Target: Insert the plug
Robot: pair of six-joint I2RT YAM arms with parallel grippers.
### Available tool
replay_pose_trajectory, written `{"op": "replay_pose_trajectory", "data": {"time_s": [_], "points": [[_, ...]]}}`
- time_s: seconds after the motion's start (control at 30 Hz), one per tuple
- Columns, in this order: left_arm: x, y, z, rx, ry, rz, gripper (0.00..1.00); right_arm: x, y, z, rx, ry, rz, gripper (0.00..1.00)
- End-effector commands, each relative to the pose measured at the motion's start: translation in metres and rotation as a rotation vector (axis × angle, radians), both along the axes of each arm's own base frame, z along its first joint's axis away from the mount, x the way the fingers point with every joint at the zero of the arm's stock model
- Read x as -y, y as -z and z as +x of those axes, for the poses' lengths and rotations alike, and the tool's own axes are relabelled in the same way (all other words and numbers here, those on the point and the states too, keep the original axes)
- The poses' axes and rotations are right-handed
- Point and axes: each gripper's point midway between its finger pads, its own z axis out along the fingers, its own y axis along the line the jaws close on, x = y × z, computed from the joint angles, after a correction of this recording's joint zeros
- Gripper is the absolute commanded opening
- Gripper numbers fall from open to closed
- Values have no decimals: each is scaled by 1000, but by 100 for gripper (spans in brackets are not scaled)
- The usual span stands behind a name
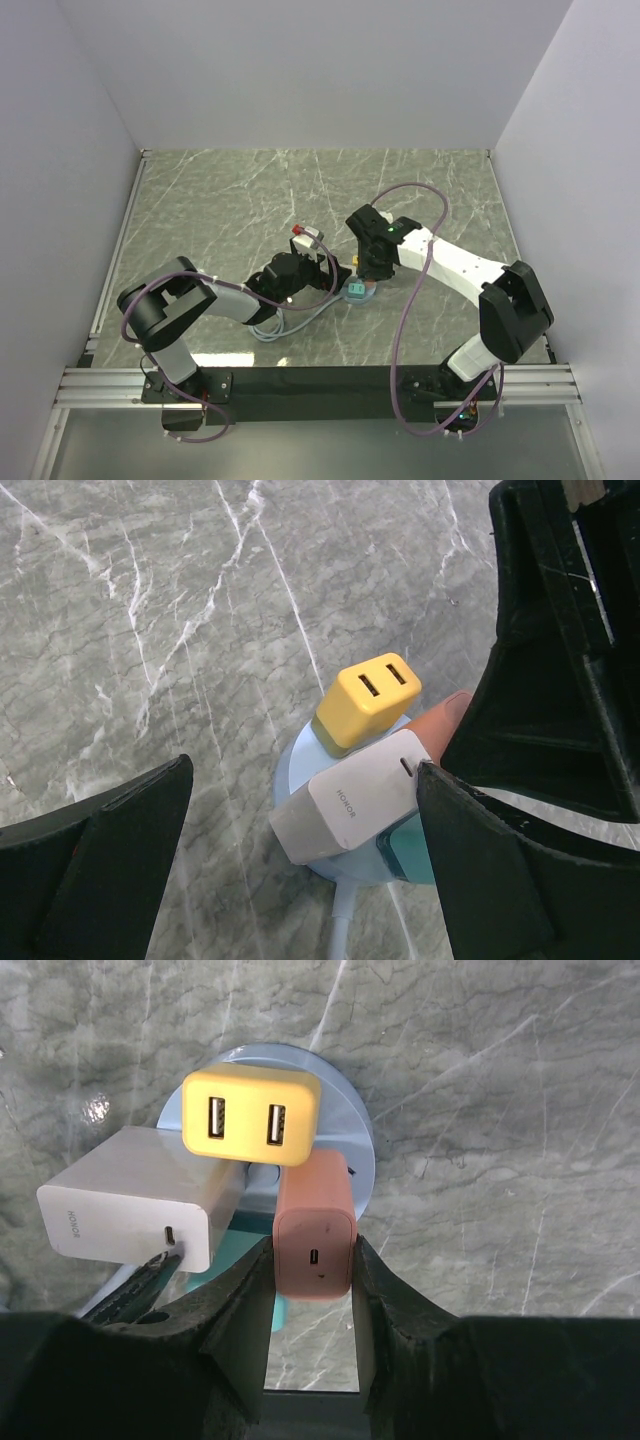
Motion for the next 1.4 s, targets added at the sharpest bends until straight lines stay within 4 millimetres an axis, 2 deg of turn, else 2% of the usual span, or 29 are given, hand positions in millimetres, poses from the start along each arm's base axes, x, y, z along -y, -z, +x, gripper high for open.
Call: {"op": "replay_pose_trajectory", "data": {"time_s": [0.0, 0.27, 0.6, 0.9, 1.03, 1.2, 1.27, 1.37], "points": [[0, 10, -5, -3, 24, 36, 99, 1, 12, 3, -2, -13, -52, 0], [-2, 22, -7, -25, 24, 60, 98, -6, 12, 15, -3, -66, -77, 0], [-5, 36, -17, -56, 50, 59, 96, -10, 27, 18, -36, -88, -87, 0], [-8, 39, -16, -56, 38, 73, 96, -10, 51, 8, -85, -115, -80, 0], [-9, 40, -15, -58, 31, 81, 95, -5, 65, -5, -108, -106, -74, 0], [-8, 43, -15, -67, 33, 82, 95, -9, 77, -6, -117, -115, -53, 0], [-9, 42, -14, -65, 25, 79, 95, -9, 76, -4, -113, -121, -58, 0], [-11, 42, -12, -59, 12, 88, 95, -13, 65, 6, -68, -132, -49, 0]]}}
